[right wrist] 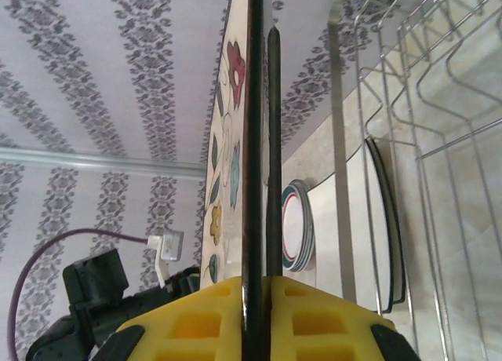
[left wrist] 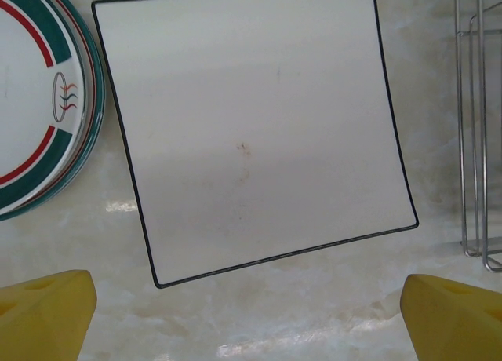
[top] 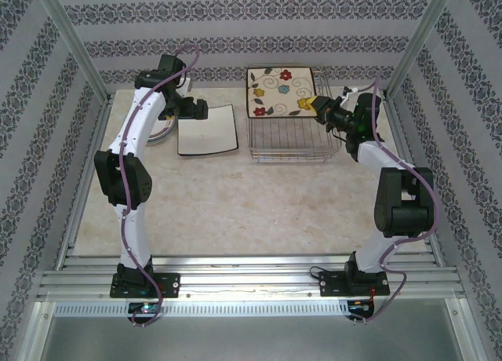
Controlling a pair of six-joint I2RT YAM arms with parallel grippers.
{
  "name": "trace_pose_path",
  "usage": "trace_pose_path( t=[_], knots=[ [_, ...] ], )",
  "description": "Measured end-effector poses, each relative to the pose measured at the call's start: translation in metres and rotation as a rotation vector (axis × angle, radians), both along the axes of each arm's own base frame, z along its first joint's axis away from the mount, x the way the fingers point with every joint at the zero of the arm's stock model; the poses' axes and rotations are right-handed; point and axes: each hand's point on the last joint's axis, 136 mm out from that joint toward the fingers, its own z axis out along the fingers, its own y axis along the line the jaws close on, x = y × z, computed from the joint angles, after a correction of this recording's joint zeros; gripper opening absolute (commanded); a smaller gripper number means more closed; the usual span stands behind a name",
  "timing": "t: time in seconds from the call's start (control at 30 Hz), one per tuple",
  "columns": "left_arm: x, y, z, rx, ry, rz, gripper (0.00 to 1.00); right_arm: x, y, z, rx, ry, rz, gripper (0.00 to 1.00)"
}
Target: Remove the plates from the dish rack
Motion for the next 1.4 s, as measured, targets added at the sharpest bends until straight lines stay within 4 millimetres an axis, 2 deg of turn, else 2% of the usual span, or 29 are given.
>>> trace_pose_path(
  t=[0.1, 0.2, 0.3, 0.4, 0.5, 0.57, 0.7, 0.8, 0.9, 1.0, 1.1, 1.23, 1.37, 1.4],
  knots=[
    [0.000, -0.002, 0.002, -0.011, -0.003, -0.009, 1.00, -0.005, 0.006, 0.003, 0.016, -0.032, 0.025, 0.00],
    [-0.001, -0.013, 0.007, -0.090, -0.017, -0.038, 1.00, -0.009, 0.011, 0.005, 0.019, -0.062, 0.047, 0.00],
    [-0.008, -0.031, 0.020, -0.254, -0.060, -0.069, 1.00, -0.013, 0.015, 0.004, 0.020, -0.073, 0.063, 0.00],
    [-0.012, -0.046, 0.045, -0.462, -0.135, -0.090, 1.00, -0.016, 0.016, 0.000, 0.020, -0.064, 0.073, 0.00],
    [-0.009, -0.063, 0.067, -0.653, -0.210, -0.130, 1.00, -0.018, 0.020, -0.001, 0.018, -0.063, 0.086, 0.00],
    [-0.006, -0.074, 0.072, -0.759, -0.237, -0.155, 1.00, -0.019, 0.024, -0.001, 0.014, -0.069, 0.096, 0.00],
    [-0.005, -0.091, 0.059, -0.914, -0.217, -0.167, 0.99, -0.024, 0.043, -0.003, -0.001, -0.076, 0.137, 0.00],
    [-0.003, -0.099, 0.054, -0.984, -0.209, -0.166, 0.95, -0.028, 0.061, -0.005, -0.009, -0.077, 0.182, 0.00],
    [0.000, -0.107, 0.056, -1.035, -0.216, -0.180, 0.85, -0.029, 0.077, -0.006, -0.012, -0.076, 0.218, 0.00],
    [0.004, -0.116, 0.059, -1.077, -0.227, -0.197, 0.66, -0.029, 0.091, -0.005, -0.015, -0.082, 0.248, 0.00],
    [0.007, -0.119, 0.056, -1.114, -0.221, -0.199, 0.59, -0.027, 0.098, -0.005, -0.020, -0.090, 0.262, 0.00],
    [0.004, -0.122, 0.042, -1.144, -0.182, -0.181, 0.57, -0.022, 0.101, -0.008, -0.024, -0.082, 0.267, 0.00],
    [0.001, -0.122, 0.040, -1.158, -0.165, -0.179, 0.64, -0.017, 0.101, -0.013, -0.034, -0.068, 0.260, 0.00],
    [0.001, -0.123, 0.040, -1.159, -0.165, -0.182, 0.63, -0.016, 0.101, -0.014, -0.037, -0.069, 0.259, 0.00]
  ],
)
